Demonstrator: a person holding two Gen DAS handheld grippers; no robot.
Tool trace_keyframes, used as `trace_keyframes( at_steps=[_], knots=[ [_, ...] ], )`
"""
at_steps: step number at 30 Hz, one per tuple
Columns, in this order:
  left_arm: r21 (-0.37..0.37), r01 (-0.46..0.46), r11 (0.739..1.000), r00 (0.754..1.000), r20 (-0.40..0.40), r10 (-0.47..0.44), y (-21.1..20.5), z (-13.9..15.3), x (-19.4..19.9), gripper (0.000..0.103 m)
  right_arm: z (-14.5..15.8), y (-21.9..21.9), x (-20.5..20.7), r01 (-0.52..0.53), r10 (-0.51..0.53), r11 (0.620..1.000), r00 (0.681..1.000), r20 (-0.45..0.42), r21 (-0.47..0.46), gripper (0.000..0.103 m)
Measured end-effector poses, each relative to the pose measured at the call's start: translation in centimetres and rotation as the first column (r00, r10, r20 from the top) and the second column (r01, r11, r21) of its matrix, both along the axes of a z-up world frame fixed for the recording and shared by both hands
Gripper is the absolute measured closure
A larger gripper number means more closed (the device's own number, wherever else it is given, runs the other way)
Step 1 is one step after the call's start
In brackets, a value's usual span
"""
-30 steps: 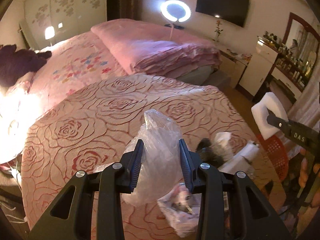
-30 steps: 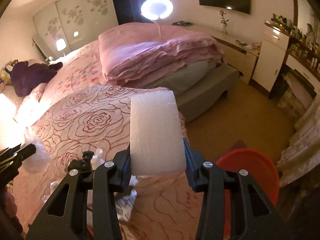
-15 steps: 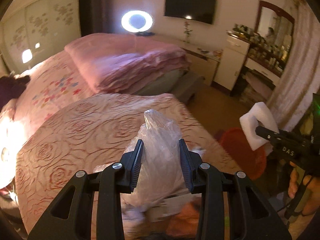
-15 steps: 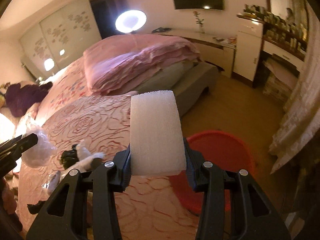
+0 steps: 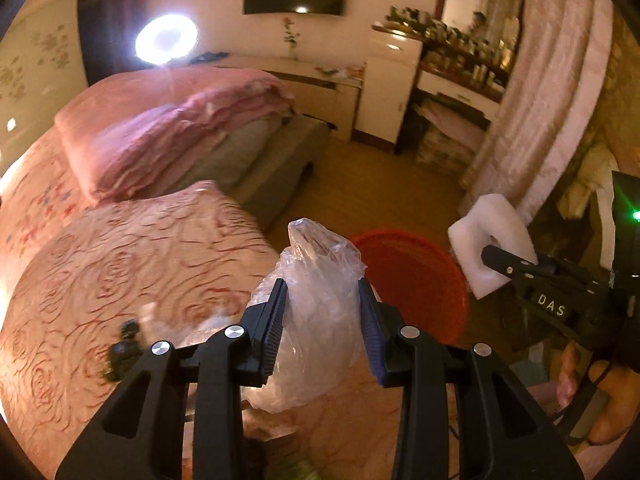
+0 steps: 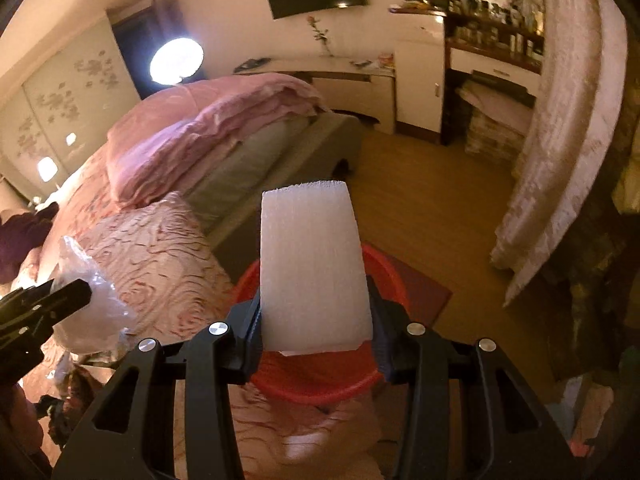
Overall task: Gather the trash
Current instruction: 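Carry the plastic bag and foam block over the red wastebasket with both tools, then open both tools to drop the bag and foam block into the wastebasket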
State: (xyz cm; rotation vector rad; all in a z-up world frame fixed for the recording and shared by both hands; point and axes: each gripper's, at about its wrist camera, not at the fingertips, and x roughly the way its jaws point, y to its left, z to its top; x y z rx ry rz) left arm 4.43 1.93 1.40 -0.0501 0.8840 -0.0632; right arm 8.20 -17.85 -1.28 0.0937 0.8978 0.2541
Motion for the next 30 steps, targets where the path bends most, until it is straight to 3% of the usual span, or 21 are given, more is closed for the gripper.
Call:
trace_keyframes(
  at_steps=[11, 18, 21, 23, 25, 30],
  knots=[
    [-0.066, 0.098, 0.993, 0.989, -0.108, -0.105, -3.1, -4.7, 4.1, 0.069, -3.6, -1.2, 1.5, 0.009, -0.011, 1.000, 0.997, -0.081, -0.023, 0.060],
    [-0.054, 0.121, 0.991, 0.978, -0.166, -0.128, -4.2, -7.2, 6.0, 0.065, -6.3, -0.9, 2.5, 0.003, -0.010, 0.999, 0.989, -0.148, -0.046, 0.060],
    [-0.040, 0.134, 0.990, 0.977, -0.163, -0.139, -4.7, -7.5, 6.2, 0.057, -6.9, -0.7, 2.8, -0.006, -0.002, 0.999, 0.986, -0.165, -0.048, 0.060],
    [-0.035, 0.136, 0.990, 0.977, -0.158, -0.140, -4.7, -7.4, 6.1, 0.039, -7.1, -0.5, 2.9, -0.009, 0.000, 0.999, 0.985, -0.171, -0.050, 0.057],
    [-0.037, 0.130, 0.991, 0.979, -0.154, -0.135, -4.5, -7.3, 6.0, 0.032, -7.3, -0.5, 2.9, -0.010, 0.001, 0.999, 0.984, -0.176, -0.048, 0.049],
    [-0.041, 0.114, 0.993, 0.979, -0.165, -0.119, -3.9, -7.2, 6.2, 0.031, -7.5, -0.5, 2.7, -0.007, -0.001, 0.999, 0.985, -0.175, -0.043, 0.044]
  ],
)
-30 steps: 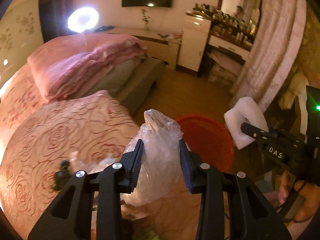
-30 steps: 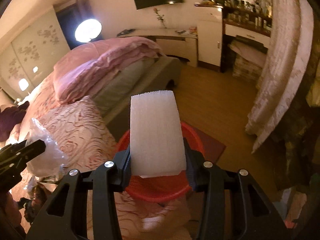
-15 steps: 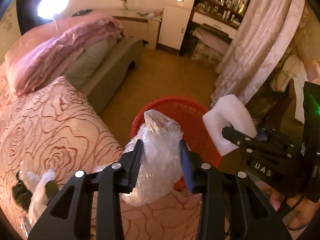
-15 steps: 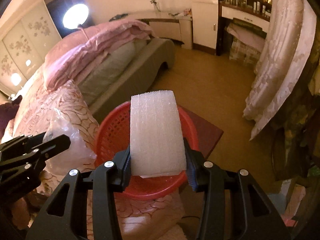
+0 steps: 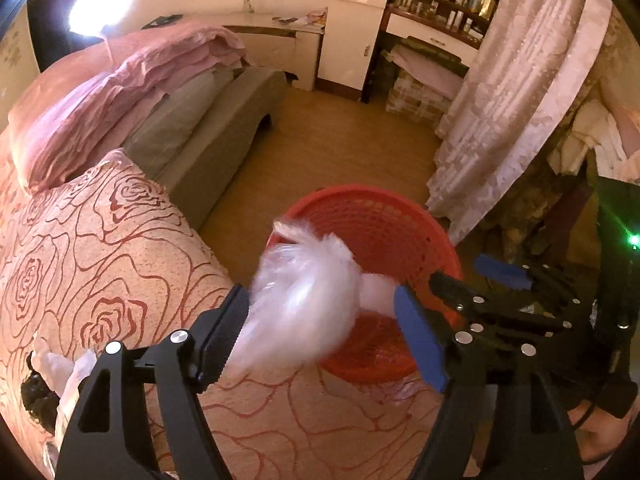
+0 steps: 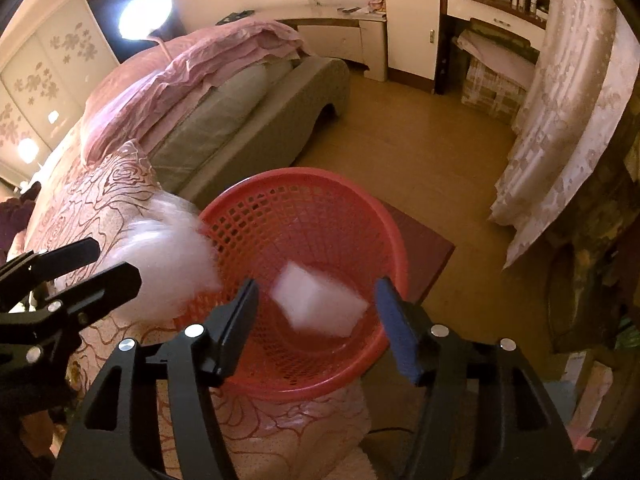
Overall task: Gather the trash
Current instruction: 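Open both tools to drop the bag and foam block into the wastebasket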
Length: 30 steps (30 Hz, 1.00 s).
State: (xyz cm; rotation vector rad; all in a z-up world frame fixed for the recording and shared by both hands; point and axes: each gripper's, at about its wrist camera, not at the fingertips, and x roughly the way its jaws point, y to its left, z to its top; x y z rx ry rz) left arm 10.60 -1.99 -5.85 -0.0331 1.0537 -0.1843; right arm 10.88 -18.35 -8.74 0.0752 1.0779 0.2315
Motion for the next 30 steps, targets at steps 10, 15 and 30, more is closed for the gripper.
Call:
trace_keyframes(
  at_steps=[10, 15, 30],
  knots=[
    [-0.004, -0.005, 1.000, 1.000, 0.026, 0.005, 0.5, 1.2, -0.9, 0.029, 0.8, -0.9, -1.0, 0.027, -0.027, 1.000, 0.999, 0.022, 0.010, 0.043],
    [0.011, -0.031, 0.999, 0.997, 0.064, 0.030, 1.4, 2.9, -1.9, 0.029, 1.6, -1.3, -1.7, 0.046, -0.046, 0.999, 0.997, 0.055, 0.011, 0.040],
    [0.039, -0.144, 0.989, 0.976, 0.170, 0.136, 5.4, 7.2, -5.5, 0.024, 3.5, 0.1, -4.2, 0.011, -0.012, 1.000, 0.992, 0.124, 0.013, 0.035]
  ],
)
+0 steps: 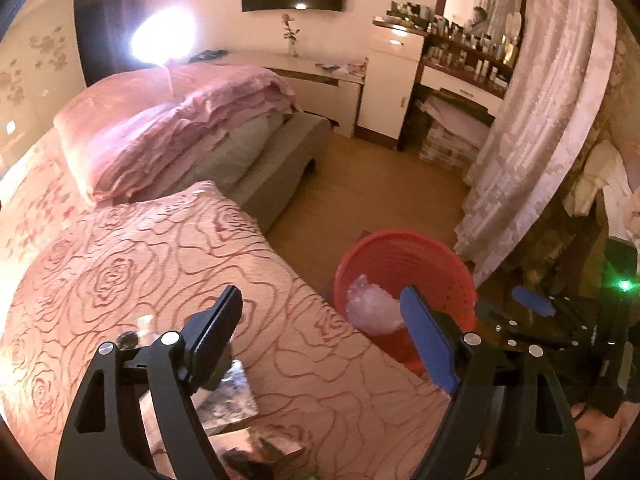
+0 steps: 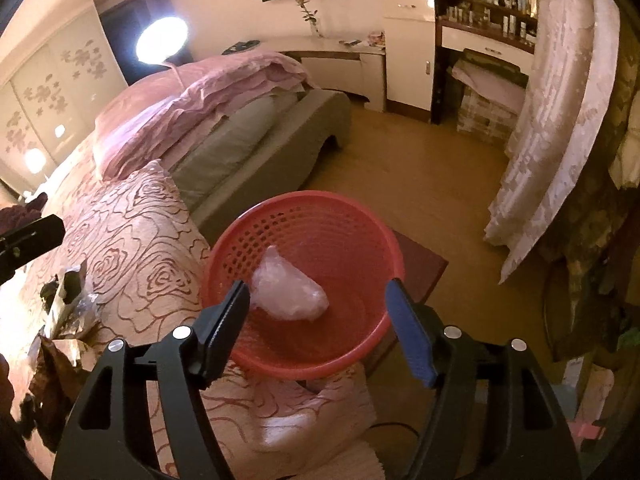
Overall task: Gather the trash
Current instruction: 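Open both tools to drop the bag and foam block into the wastebasket, then grasp the black plastic bag with the left tool while the right tool grasps the green snack packet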
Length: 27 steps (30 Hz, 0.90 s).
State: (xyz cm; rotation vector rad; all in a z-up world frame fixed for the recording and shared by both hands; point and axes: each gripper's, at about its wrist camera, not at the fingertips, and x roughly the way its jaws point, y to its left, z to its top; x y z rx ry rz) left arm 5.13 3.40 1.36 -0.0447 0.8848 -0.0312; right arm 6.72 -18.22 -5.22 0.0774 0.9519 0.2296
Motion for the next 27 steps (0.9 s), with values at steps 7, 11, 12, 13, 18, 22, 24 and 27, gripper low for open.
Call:
trace_keyframes(
  at_steps=[7, 11, 12, 13, 18, 22, 24, 27],
  knots=[
    [0.002, -0.070, 0.998, 0.997, 0.036, 0.070, 3.4, 1.6, -1.9, 0.022, 0.8, 1.6, -1.0, -0.050, 0.050, 0.999, 0.999, 0.014, 0.019, 0.033],
    [0.010, -0.126, 0.992, 0.990, 0.059, 0.125, 6.4, 2.8, -3.3, 0.022, 1.0, 3.2, -1.6, -0.099, 0.098, 0.995, 0.995, 0.018, 0.030, 0.029],
    [0.013, -0.140, 0.990, 0.988, 0.065, 0.139, 7.3, 3.0, -3.8, 0.022, 1.0, 3.6, -1.7, -0.108, 0.107, 0.994, 0.994, 0.017, 0.030, 0.029],
    [0.016, -0.152, 0.988, 0.986, 0.069, 0.150, 8.0, 3.2, -4.1, 0.022, 1.1, 4.1, -1.9, -0.123, 0.122, 0.992, 0.992, 0.017, 0.031, 0.029],
    [0.023, -0.228, 0.973, 0.971, 0.077, 0.226, 11.6, 3.5, -6.4, 0.022, 1.2, 5.7, -2.4, -0.172, 0.172, 0.984, 0.985, 0.018, 0.036, 0.028],
    [0.018, -0.281, 0.960, 0.959, 0.052, 0.280, 14.2, 2.7, -8.7, 0.022, 1.2, 6.8, -2.8, -0.204, 0.203, 0.978, 0.979, 0.016, 0.035, 0.028],
    [0.018, -0.291, 0.957, 0.956, 0.036, 0.290, 14.9, 2.1, -9.7, 0.022, 1.1, 7.3, -2.9, -0.216, 0.216, 0.976, 0.976, 0.013, 0.035, 0.028],
    [0.023, -0.288, 0.957, 0.958, 0.000, 0.288, 15.3, 0.9, -11.8, 0.022, 1.1, 7.7, -3.0, -0.226, 0.225, 0.974, 0.974, 0.009, 0.032, 0.028]
  ],
)
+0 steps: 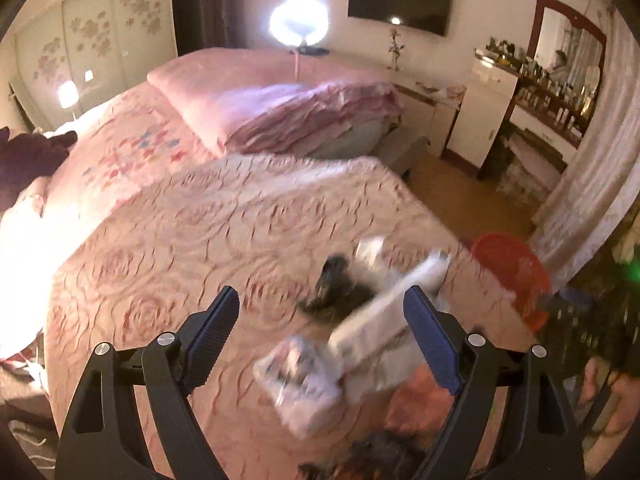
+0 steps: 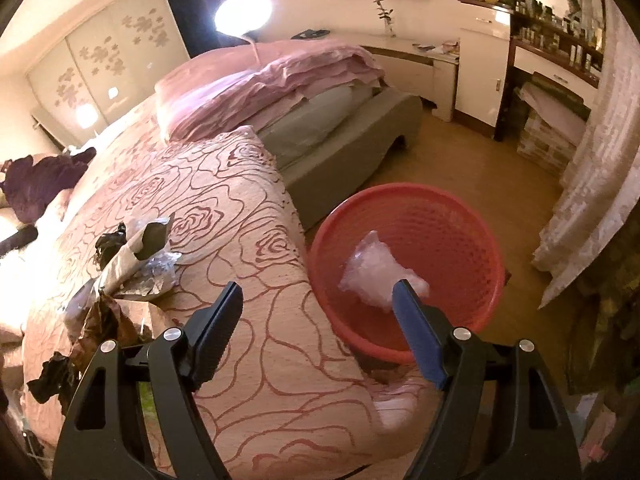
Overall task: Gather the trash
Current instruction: 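Grasp the black plastic bag with the left tool while the right tool grasps the green snack packet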
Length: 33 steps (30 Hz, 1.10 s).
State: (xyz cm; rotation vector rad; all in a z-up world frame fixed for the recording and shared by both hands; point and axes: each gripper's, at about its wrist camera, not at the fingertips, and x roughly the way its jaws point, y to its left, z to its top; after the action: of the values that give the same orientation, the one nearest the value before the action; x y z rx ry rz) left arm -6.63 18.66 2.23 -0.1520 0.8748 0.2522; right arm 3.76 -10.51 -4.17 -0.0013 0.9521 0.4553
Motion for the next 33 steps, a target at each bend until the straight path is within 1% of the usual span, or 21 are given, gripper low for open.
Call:
trace_keyframes(
  at_steps=[3, 9, 14, 19, 22, 24, 25, 26, 27, 28, 32, 33],
  knots=[
    [-0.014, 0.022, 1.000, 0.999, -0.023, -0.023, -0.7, -1.0, -2.0, 0.022, 0.0, 0.4, -0.1, -0.008, 0.008, 1.000, 1.000, -0.002, -0.001, 0.028],
    [-0.063, 0.086, 0.994, 0.992, -0.085, -0.091, -2.7, -3.7, -4.4, 0.022, 0.0, 1.7, -0.5, -0.042, 0.042, 0.999, 0.999, -0.003, -0.001, 0.028],
    [-0.146, 0.128, 0.981, 0.986, -0.088, -0.142, -3.7, -5.2, -5.8, 0.022, 0.1, 2.6, -1.0, -0.067, 0.067, 0.998, 0.998, -0.006, -0.002, 0.028],
    [-0.165, 0.126, 0.978, 0.981, -0.123, -0.148, -4.2, -7.0, -6.3, 0.022, 0.2, 3.1, -1.5, -0.098, 0.098, 0.995, 0.995, -0.013, 0.005, 0.028],
    [-0.174, 0.113, 0.978, 0.983, -0.125, -0.136, -4.2, -7.7, -6.4, 0.023, 0.2, 3.7, -2.2, -0.147, 0.147, 0.989, 0.989, -0.017, 0.015, 0.028],
    [-0.193, 0.108, 0.975, 0.983, -0.124, -0.134, -4.1, -7.9, -6.4, 0.032, 0.0, 4.3, -3.0, -0.189, 0.189, 0.982, 0.982, -0.023, 0.018, 0.028],
    [-0.202, 0.110, 0.973, 0.982, -0.127, -0.137, -4.1, -8.2, -6.4, 0.039, -0.1, 4.7, -3.6, -0.218, 0.218, 0.976, 0.975, -0.030, 0.019, 0.028],
    [-0.204, 0.112, 0.972, 0.982, -0.129, -0.140, -4.2, -8.4, -6.4, 0.044, -0.3, 5.2, -4.1, -0.243, 0.244, 0.970, 0.969, -0.037, 0.020, 0.028],
    [-0.205, 0.116, 0.972, 0.981, -0.130, -0.145, -4.3, -8.5, -6.3, 0.046, -0.5, 5.6, -4.5, -0.266, 0.266, 0.964, 0.963, -0.042, 0.019, 0.028],
    [-0.210, 0.122, 0.970, 0.980, -0.131, -0.151, -4.4, -8.7, -6.3, 0.051, -0.6, 6.0, -5.1, -0.291, 0.291, 0.957, 0.956, -0.045, 0.015, 0.028],
    [-0.209, 0.130, 0.969, 0.980, -0.125, -0.158, -4.6, -8.8, -6.4, 0.059, -1.2, 7.4, -7.0, -0.361, 0.360, 0.933, 0.931, -0.062, 0.004, 0.028],
    [-0.206, 0.131, 0.970, 0.980, -0.124, -0.158, -4.6, -8.7, -6.5, 0.060, -1.5, 7.7, -7.5, -0.377, 0.376, 0.926, 0.924, -0.069, 0.002, 0.028]
  ],
)
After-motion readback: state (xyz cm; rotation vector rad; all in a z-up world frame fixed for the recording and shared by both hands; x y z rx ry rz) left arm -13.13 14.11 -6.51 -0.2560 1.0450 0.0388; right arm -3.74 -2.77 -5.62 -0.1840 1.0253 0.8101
